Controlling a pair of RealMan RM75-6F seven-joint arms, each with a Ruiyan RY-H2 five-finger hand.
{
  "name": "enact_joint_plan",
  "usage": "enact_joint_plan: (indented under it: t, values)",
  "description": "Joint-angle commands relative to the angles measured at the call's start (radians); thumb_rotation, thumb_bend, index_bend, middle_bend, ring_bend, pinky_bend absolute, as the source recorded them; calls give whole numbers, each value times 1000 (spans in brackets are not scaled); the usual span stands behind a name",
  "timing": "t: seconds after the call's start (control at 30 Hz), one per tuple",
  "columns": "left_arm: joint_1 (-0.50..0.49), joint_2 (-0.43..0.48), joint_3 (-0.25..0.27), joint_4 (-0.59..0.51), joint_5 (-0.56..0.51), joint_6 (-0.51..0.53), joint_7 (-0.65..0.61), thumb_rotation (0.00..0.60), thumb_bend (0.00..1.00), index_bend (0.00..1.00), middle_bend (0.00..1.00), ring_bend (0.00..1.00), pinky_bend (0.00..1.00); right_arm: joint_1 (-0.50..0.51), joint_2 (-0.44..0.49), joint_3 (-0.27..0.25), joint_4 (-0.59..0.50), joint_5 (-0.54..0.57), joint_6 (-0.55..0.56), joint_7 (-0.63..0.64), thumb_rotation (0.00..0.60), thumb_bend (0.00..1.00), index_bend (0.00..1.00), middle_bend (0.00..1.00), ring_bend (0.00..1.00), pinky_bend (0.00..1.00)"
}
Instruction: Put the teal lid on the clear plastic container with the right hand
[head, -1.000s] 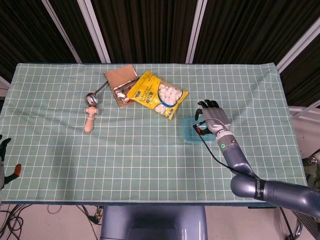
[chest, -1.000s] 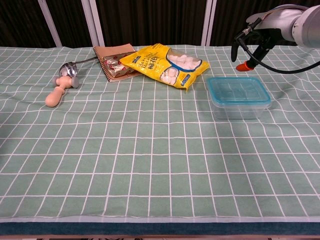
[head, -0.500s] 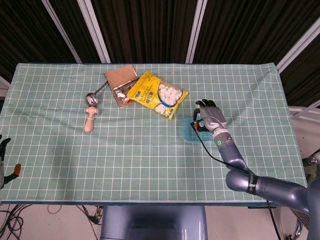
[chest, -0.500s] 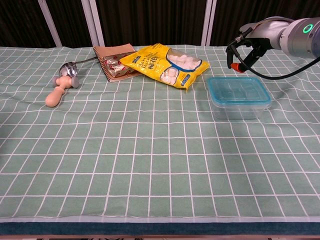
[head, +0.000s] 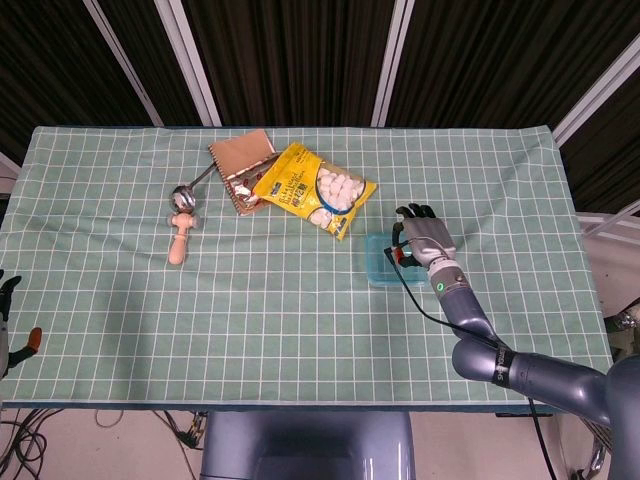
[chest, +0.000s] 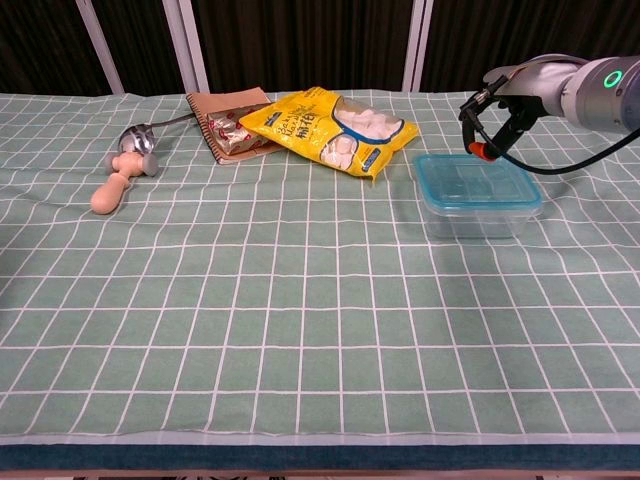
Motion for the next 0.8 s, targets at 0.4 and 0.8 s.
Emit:
enact_joint_plan:
  t: [0.4, 0.8]
  values:
    - [-1, -2, 3, 2, 4, 2, 4, 600, 347, 127, 0, 0, 0, -23, -15, -10, 22, -22, 4, -5, 600, 534, 586, 159, 0, 0]
    - [-1, -4, 4, 3, 0, 3, 9, 600, 347, 127, 0, 0, 0, -59, -49, -14, 50, -92, 3, 30, 600, 534, 586, 0, 0, 0]
